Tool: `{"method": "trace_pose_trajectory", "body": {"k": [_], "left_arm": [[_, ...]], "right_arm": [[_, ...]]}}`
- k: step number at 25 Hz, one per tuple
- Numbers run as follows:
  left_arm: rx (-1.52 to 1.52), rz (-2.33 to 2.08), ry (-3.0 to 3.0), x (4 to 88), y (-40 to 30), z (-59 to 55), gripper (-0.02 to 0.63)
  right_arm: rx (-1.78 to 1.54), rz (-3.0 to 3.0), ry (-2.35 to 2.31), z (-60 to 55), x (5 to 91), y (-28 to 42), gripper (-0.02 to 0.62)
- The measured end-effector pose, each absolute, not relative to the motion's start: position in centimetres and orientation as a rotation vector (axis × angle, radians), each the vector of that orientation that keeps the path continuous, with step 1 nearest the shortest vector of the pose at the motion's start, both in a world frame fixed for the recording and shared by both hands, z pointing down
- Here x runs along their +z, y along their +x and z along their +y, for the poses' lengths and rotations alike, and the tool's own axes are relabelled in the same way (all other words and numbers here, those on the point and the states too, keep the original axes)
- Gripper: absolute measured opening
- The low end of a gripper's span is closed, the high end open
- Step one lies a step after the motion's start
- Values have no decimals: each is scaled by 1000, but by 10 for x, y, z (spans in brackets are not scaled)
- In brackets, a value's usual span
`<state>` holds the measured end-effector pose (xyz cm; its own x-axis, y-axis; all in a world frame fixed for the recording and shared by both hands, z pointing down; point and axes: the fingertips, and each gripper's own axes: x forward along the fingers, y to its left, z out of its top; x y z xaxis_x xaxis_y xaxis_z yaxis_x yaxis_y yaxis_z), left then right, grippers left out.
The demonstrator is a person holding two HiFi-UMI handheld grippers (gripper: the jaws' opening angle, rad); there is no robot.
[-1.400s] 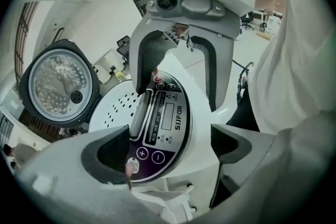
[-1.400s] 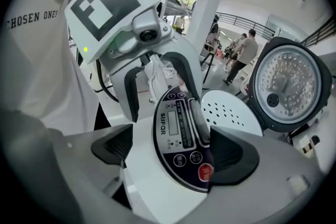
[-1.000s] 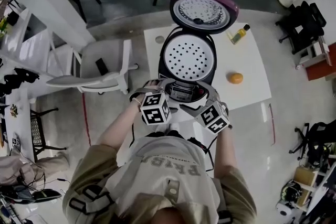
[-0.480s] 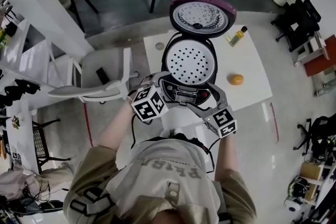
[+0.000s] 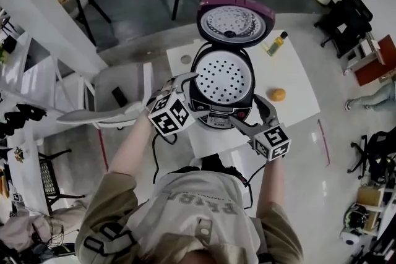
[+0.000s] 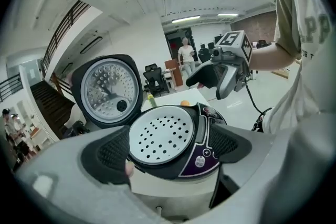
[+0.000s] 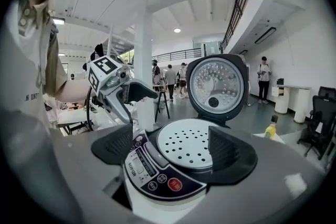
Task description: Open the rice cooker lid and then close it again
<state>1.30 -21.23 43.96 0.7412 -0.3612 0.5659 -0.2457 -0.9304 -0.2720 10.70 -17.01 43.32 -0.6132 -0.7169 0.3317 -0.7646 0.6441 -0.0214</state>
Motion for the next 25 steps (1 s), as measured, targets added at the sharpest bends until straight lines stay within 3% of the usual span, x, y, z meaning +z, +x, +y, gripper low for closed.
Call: {"method": "trace_pose_trajectory", "body": {"k": [25], "left_arm": [[-980,816,-2633,399,4,-392,495]], "right_arm": [[188,-2663,1220,-334,381,198,434]]}}
